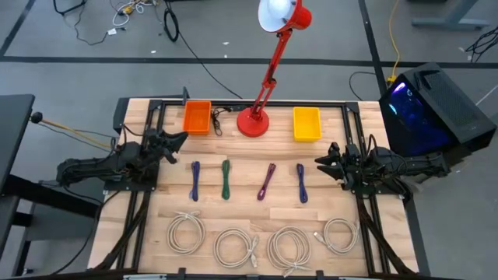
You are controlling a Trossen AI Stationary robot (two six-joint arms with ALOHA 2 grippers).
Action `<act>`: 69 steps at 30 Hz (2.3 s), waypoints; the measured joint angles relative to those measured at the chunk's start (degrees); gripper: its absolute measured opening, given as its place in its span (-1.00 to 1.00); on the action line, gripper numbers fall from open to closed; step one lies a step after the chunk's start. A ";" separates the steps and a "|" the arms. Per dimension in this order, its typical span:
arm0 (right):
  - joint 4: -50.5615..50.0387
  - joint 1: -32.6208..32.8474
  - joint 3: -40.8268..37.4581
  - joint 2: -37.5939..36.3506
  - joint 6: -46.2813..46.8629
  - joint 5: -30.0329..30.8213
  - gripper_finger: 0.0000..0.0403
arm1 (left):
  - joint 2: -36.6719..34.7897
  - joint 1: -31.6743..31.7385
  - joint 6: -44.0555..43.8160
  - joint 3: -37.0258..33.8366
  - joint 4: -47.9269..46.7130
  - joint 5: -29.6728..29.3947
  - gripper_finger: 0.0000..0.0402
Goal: Pick & Place USB Port
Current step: Put the blue and black charger cable into the orange bin
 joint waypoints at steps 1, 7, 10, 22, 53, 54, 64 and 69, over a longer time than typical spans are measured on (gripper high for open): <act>0.00 0.02 0.00 -0.02 0.00 0.00 -0.28 | -0.01 0.00 -1.33 0.00 1.05 0.09 -0.74; 2.62 0.00 0.00 0.00 -0.04 4.36 -0.28 | 0.04 0.00 -8.24 0.00 1.29 0.27 -0.74; 5.00 0.02 0.00 0.02 -0.29 11.04 -0.28 | 0.04 0.00 -10.36 0.00 1.16 0.24 -0.74; 17.23 0.02 0.00 -0.01 4.28 30.68 -0.28 | 0.04 0.00 -9.95 0.00 0.43 -0.92 -0.74; -30.83 0.02 70.90 52.34 -21.78 20.76 -0.47 | 52.45 -0.05 9.11 74.16 -68.66 10.63 -0.74; -33.13 -0.02 72.59 54.01 -21.77 21.45 -0.44 | 54.85 -0.03 9.17 76.04 -71.79 9.99 -0.74; -58.31 -0.51 75.21 63.08 -8.60 18.64 -0.33 | 64.93 -0.04 9.79 80.65 -74.72 12.15 -0.74; -64.37 -0.76 68.31 63.07 0.59 17.03 -0.38 | 64.96 -0.03 9.12 80.65 -74.75 12.16 -0.74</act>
